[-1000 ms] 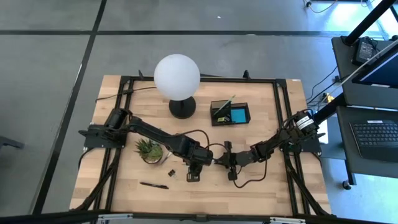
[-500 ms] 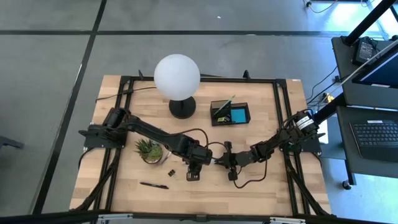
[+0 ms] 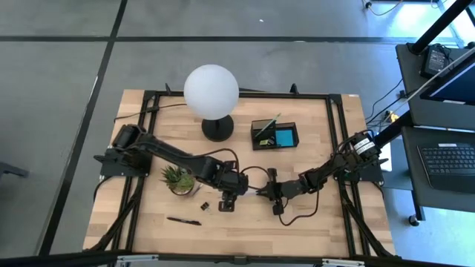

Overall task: Pick and place office supplies into organizer
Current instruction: Put the blue pencil into the desk organizer

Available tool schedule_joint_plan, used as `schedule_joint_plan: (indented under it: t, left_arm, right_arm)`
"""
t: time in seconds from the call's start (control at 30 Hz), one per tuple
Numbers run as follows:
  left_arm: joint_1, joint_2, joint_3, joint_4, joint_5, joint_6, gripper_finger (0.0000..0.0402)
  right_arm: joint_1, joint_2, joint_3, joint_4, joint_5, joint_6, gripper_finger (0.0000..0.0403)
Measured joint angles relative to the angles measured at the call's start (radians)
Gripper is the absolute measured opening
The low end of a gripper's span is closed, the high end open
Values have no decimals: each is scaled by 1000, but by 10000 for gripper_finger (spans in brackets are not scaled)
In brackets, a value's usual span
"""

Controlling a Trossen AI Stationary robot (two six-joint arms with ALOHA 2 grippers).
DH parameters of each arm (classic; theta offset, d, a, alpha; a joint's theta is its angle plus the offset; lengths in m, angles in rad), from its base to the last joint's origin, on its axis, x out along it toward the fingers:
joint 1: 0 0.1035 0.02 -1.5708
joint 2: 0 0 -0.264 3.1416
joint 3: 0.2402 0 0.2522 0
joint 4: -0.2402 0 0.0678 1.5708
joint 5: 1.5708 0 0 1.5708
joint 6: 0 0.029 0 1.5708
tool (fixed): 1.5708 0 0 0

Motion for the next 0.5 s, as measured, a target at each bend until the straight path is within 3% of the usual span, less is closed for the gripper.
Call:
schedule_joint_plan:
  t: [0.2, 0.5]
  left_arm:
    - [-13, -7, -48, 4, -41, -13, 136]
    - [-16, -56, -89, 16, -84, -57, 108]
  right_arm:
    - [1, -47, 0, -38, 23, -37, 37]
    - [0, -227, 1, -330, 151, -76, 36]
